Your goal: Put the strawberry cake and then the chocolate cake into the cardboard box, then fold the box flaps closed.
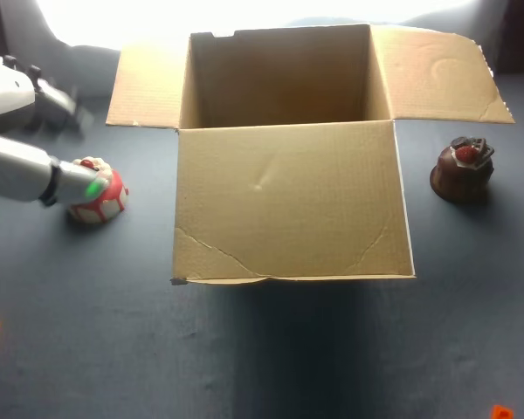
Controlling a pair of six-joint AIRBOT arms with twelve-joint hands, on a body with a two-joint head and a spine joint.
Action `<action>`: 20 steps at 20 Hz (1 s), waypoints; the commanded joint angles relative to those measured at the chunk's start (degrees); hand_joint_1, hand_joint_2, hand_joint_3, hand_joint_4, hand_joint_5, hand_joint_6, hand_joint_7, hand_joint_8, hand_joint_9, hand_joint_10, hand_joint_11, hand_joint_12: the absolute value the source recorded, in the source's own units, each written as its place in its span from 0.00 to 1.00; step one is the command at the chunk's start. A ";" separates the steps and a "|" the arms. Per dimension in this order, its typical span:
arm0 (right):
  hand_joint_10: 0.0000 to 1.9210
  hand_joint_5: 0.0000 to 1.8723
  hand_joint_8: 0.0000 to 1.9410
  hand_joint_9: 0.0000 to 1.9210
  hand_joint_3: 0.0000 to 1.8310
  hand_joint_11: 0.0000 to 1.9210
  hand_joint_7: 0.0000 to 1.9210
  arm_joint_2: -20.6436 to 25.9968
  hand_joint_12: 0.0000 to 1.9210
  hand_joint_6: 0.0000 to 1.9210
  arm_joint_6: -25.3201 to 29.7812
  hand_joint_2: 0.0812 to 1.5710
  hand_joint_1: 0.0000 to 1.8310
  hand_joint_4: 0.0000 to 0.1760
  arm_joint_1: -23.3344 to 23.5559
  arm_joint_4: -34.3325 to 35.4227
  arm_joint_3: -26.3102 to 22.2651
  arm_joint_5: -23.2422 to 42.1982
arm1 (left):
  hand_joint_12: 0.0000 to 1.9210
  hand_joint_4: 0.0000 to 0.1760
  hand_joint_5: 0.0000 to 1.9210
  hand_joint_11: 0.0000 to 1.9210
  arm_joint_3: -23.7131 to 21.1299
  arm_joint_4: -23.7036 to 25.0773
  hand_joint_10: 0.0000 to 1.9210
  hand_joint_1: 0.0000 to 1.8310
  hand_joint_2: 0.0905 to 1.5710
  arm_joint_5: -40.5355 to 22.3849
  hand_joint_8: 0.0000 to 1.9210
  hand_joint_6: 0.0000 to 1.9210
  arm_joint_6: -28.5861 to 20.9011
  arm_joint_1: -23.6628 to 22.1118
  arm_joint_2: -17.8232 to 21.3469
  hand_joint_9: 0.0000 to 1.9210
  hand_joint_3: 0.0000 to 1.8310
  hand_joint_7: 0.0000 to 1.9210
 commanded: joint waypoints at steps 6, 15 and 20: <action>0.03 0.11 0.01 0.08 0.00 0.00 0.10 0.85 0.29 0.02 -0.30 0.76 0.00 0.00 0.76 -0.76 0.24 7.02 | 0.37 0.00 0.07 0.00 0.78 0.50 0.00 0.10 0.61 2.35 0.00 0.01 0.11 0.06 0.30 0.10 0.00 0.09; 0.01 0.11 0.00 0.08 0.00 0.00 0.13 0.84 0.30 0.00 -0.30 0.75 0.00 0.00 0.77 -0.76 0.24 7.03 | 0.39 0.00 0.06 0.00 4.58 1.30 0.00 0.33 0.56 -6.72 0.00 0.00 0.13 0.28 -4.72 0.09 0.00 0.08; 0.00 0.11 0.00 0.06 0.00 0.00 0.09 0.84 0.26 0.00 -0.30 0.74 0.00 0.00 0.77 -0.76 0.24 7.04 | 0.38 0.01 0.06 0.00 5.22 0.38 0.00 0.49 0.55 -2.99 0.00 0.00 0.13 1.21 -6.84 0.08 0.00 0.07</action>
